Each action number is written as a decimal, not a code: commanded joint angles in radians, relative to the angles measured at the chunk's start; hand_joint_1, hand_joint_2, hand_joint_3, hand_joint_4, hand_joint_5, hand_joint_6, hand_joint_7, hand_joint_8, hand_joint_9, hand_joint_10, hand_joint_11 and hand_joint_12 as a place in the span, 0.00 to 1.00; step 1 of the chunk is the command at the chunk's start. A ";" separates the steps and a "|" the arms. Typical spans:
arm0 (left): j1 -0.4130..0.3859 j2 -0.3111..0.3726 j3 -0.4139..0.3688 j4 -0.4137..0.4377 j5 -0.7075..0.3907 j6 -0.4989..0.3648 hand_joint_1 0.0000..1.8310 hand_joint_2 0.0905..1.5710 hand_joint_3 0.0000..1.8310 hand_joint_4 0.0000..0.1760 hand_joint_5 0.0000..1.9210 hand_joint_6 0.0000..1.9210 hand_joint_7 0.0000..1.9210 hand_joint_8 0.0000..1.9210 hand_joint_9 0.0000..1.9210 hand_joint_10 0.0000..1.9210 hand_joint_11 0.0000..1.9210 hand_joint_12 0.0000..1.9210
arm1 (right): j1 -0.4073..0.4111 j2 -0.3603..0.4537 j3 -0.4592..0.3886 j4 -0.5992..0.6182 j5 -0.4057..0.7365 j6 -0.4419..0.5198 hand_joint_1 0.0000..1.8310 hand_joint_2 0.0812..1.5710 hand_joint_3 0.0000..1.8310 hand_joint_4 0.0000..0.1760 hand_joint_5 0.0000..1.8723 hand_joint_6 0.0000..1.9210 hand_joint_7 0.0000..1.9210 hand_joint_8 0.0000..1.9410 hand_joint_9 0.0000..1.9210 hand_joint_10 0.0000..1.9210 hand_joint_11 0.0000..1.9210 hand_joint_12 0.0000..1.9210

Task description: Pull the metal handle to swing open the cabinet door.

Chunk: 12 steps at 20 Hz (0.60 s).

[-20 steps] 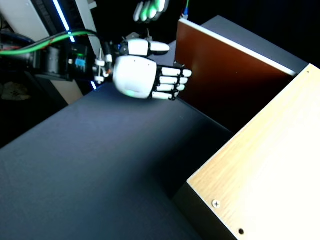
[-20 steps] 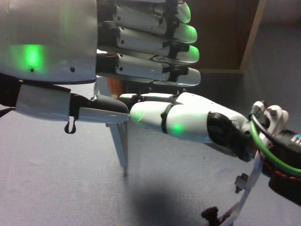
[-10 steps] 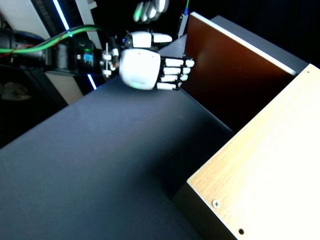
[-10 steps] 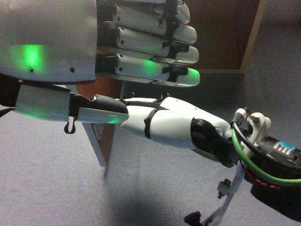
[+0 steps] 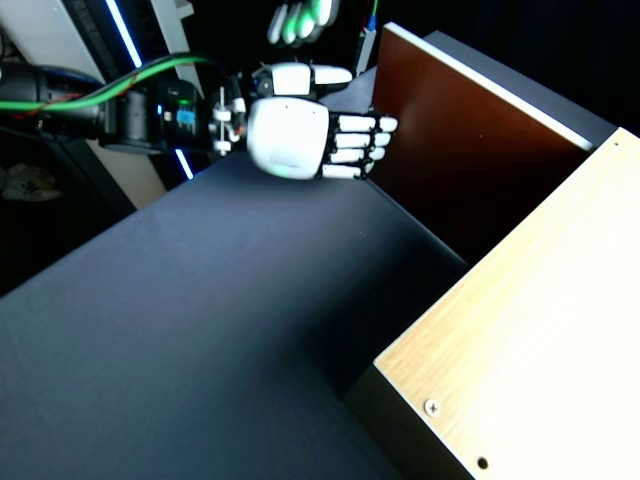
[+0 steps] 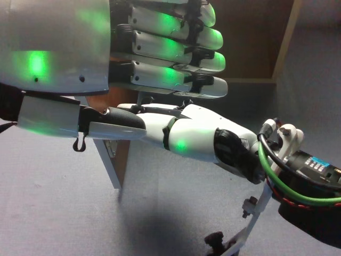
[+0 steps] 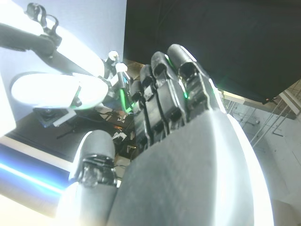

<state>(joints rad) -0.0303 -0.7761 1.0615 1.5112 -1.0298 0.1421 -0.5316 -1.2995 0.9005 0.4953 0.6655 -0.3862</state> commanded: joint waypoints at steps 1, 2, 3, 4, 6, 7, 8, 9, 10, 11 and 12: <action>-0.011 0.007 0.002 -0.094 -0.022 0.010 0.00 1.00 0.03 0.00 0.18 0.00 0.20 0.00 0.19 0.00 0.01 0.43 | 0.003 0.001 -0.003 -0.038 0.106 0.011 0.00 0.99 0.00 0.00 0.16 0.00 0.17 0.00 0.16 0.00 0.00 0.47; -0.011 0.007 0.002 -0.094 -0.022 0.010 0.00 1.00 0.03 0.00 0.18 0.00 0.20 0.00 0.19 0.00 0.01 0.43 | 0.003 0.006 -0.001 -0.038 0.106 0.011 0.00 0.99 0.00 0.00 0.16 0.00 0.17 0.00 0.16 0.00 0.00 0.47; -0.011 0.007 0.002 -0.094 -0.022 0.010 0.00 1.00 0.03 0.00 0.18 0.00 0.20 0.00 0.19 0.00 0.01 0.43 | 0.003 0.012 0.000 -0.038 0.105 0.011 0.00 1.00 0.00 0.00 0.16 0.00 0.17 0.00 0.16 0.00 0.00 0.45; -0.011 0.007 0.002 -0.094 -0.022 0.010 0.00 1.00 0.03 0.00 0.18 0.00 0.20 0.00 0.19 0.00 0.01 0.43 | 0.002 0.023 0.003 -0.038 0.105 0.011 0.00 1.00 0.00 0.00 0.16 0.00 0.17 0.00 0.16 0.00 0.00 0.45; -0.011 0.007 0.002 -0.094 -0.022 0.010 0.00 1.00 0.03 0.00 0.18 0.00 0.20 0.00 0.19 0.00 0.01 0.43 | 0.001 0.041 0.010 -0.038 0.105 0.011 0.00 0.99 0.00 0.00 0.17 0.00 0.18 0.00 0.16 0.00 0.00 0.46; -0.011 0.007 0.002 -0.094 -0.022 0.010 0.00 1.00 0.03 0.00 0.18 0.00 0.20 0.00 0.19 0.00 0.01 0.43 | 0.000 0.046 0.015 -0.038 0.105 0.011 0.00 0.99 0.00 0.00 0.17 0.00 0.18 0.00 0.16 0.00 0.00 0.46; -0.011 0.007 0.002 -0.094 -0.022 0.010 0.00 1.00 0.03 0.00 0.18 0.00 0.20 0.00 0.19 0.00 0.01 0.43 | -0.003 0.053 0.021 -0.038 0.103 0.011 0.00 0.99 0.00 0.00 0.17 0.00 0.18 0.00 0.16 0.00 0.00 0.46; -0.011 0.007 0.002 -0.094 -0.022 0.010 0.00 1.00 0.03 0.00 0.18 0.00 0.20 0.00 0.19 0.00 0.01 0.43 | -0.005 0.056 0.029 -0.038 0.103 0.011 0.00 0.99 0.00 0.00 0.17 0.00 0.18 0.00 0.16 0.00 0.00 0.46; -0.011 0.007 0.002 -0.094 -0.022 0.010 0.00 1.00 0.03 0.00 0.18 0.00 0.20 0.00 0.19 0.00 0.02 0.43 | -0.009 0.059 0.041 -0.038 0.101 0.011 0.00 0.99 0.00 0.00 0.17 0.00 0.18 0.00 0.16 0.00 0.00 0.46; -0.011 0.007 0.002 -0.094 -0.022 0.010 0.00 1.00 0.03 0.00 0.18 0.00 0.20 0.00 0.19 0.00 0.02 0.43 | -0.011 0.063 0.053 -0.038 0.098 0.011 0.00 1.00 0.00 0.00 0.17 0.00 0.18 0.00 0.16 0.00 0.00 0.46; -0.011 0.007 0.002 -0.094 -0.022 0.010 0.00 1.00 0.03 0.00 0.18 0.00 0.20 0.00 0.19 0.00 0.02 0.43 | -0.012 0.065 0.063 -0.038 0.091 0.011 0.00 1.00 0.00 0.00 0.17 0.00 0.18 0.00 0.16 0.00 0.00 0.46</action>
<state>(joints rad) -0.0303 -0.7761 1.0615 1.5112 -1.0294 0.1421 -0.5465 -1.2396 0.9646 0.4862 0.6586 -0.3859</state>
